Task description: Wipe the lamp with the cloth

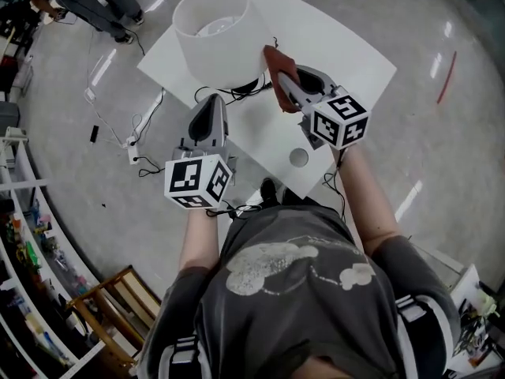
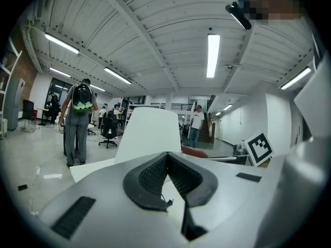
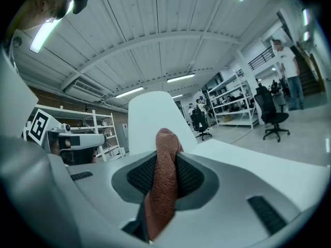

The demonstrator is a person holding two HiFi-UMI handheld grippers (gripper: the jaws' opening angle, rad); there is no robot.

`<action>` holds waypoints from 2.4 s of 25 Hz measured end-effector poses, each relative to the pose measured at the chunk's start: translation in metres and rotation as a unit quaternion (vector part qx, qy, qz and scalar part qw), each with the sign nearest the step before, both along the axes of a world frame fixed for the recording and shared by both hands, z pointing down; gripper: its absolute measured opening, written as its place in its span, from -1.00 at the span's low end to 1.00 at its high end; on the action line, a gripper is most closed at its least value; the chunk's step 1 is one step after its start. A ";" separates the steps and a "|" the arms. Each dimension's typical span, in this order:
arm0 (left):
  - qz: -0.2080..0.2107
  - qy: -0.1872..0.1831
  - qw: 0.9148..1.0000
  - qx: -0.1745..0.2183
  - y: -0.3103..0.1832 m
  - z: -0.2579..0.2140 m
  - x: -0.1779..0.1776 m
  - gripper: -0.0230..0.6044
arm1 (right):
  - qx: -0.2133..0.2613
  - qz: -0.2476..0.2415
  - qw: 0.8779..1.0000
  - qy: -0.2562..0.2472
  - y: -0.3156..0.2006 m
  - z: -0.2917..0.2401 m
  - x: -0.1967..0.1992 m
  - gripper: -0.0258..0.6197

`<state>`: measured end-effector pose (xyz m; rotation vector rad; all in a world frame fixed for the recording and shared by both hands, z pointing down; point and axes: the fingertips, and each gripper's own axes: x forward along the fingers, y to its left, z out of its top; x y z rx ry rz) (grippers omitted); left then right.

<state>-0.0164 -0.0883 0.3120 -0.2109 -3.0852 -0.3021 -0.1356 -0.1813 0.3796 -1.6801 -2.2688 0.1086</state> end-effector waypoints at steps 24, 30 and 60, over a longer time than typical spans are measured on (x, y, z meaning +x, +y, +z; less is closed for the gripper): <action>0.075 -0.043 0.995 -0.041 0.064 -0.023 -0.004 -0.90 | -0.095 0.044 0.992 -0.069 0.062 -0.082 0.023 -0.65; 0.128 -0.034 0.991 -0.026 0.084 0.002 -0.002 -0.90 | -0.077 0.088 0.991 -0.058 0.075 -0.047 0.046 -0.65; 0.247 -0.016 0.969 0.001 0.106 0.039 0.002 -0.90 | -0.031 0.240 0.970 -0.015 0.061 0.016 0.091 -0.65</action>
